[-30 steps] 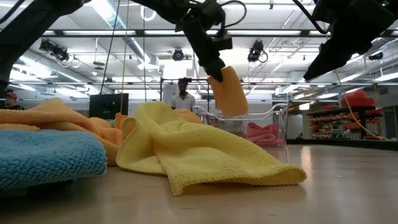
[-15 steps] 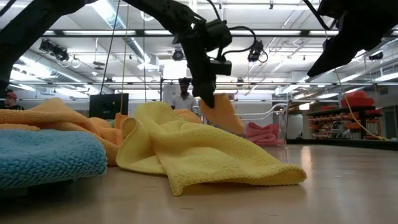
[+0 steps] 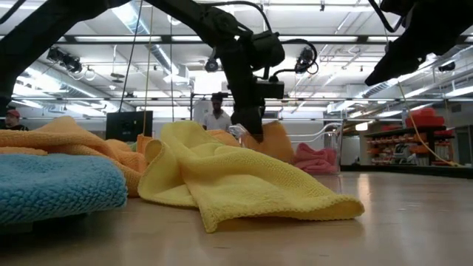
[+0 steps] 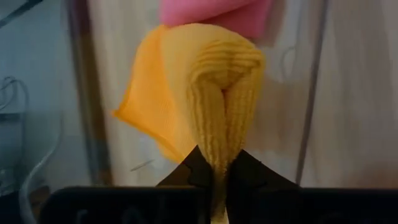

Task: Fold microfiber towels
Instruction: Put the right orange microfiber cloth into the transparent bin

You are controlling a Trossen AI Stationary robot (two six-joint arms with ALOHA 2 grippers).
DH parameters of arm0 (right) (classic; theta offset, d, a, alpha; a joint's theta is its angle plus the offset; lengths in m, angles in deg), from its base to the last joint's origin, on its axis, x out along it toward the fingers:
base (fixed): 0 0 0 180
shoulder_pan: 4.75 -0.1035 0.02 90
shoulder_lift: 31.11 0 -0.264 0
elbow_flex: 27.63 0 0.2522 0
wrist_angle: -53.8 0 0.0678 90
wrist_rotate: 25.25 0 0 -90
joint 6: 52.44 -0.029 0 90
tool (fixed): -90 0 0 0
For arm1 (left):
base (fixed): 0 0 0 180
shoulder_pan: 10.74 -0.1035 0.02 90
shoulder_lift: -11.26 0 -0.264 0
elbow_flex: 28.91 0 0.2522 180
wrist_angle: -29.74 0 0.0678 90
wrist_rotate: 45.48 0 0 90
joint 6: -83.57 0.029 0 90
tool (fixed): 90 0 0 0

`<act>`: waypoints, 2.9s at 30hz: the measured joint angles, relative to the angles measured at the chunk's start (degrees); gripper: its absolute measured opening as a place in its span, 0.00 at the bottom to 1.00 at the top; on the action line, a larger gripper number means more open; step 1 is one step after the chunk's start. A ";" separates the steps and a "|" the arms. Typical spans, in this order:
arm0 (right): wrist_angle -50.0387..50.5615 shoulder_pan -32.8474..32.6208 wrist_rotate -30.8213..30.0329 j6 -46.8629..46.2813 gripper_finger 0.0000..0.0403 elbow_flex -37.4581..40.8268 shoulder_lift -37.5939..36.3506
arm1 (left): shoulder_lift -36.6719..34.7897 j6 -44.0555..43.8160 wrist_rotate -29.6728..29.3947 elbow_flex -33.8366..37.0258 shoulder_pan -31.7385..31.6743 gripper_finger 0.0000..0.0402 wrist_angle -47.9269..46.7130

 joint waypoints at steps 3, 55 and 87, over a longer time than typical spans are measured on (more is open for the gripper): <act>-0.09 -0.02 0.03 0.06 0.77 0.00 0.00 | 0.61 -0.57 0.67 0.13 -0.03 0.10 -0.92; 0.73 0.02 -2.77 1.27 0.77 0.00 0.09 | 18.70 -8.77 12.74 -31.94 -4.72 0.14 -22.22; 1.94 5.00 -6.42 8.80 0.77 0.07 0.09 | 11.52 -10.62 11.25 -32.58 -2.67 0.02 -22.65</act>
